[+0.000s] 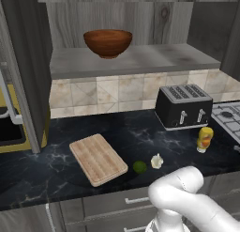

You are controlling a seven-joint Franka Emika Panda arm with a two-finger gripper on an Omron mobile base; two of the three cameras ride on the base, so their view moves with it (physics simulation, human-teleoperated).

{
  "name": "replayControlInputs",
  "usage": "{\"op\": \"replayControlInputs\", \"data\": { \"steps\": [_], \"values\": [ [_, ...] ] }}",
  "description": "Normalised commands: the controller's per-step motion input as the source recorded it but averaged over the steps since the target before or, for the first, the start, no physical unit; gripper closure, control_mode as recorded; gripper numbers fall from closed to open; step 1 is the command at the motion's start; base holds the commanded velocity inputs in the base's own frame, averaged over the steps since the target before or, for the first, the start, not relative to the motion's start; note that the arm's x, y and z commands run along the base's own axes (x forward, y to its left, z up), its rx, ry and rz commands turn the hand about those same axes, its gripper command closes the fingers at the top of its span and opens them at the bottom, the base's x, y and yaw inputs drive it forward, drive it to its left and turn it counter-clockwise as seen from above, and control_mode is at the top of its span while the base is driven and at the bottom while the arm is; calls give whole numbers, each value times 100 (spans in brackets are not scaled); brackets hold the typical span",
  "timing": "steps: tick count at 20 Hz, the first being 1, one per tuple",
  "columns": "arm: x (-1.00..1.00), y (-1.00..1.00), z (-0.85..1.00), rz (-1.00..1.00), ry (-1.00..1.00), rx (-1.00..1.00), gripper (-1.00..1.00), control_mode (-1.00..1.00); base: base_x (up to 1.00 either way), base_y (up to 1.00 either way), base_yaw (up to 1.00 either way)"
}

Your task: Open the cabinet. Place the bowl and condiment on the counter. Then place the lime and garlic on the cutting board.

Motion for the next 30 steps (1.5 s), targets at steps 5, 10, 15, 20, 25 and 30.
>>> {"op": "replayControlInputs", "data": {
  "steps": [5,10,15,20,25,30],
  "values": [
    [-83,0,34,-14,-5,0,-100,-100,0,0,0],
    [-85,4,38,-15,-9,0,-100,-100,0,0,0],
    [-72,22,50,-14,-11,-1,-100,-100,0,0,0],
    [-60,37,54,-11,-17,-3,-100,-100,0,0,0],
    [-52,55,59,-9,-22,-5,-100,-100,0,0,0],
    [-28,78,55,-4,-22,-7,-100,-100,0,0,0]
  ]
}}
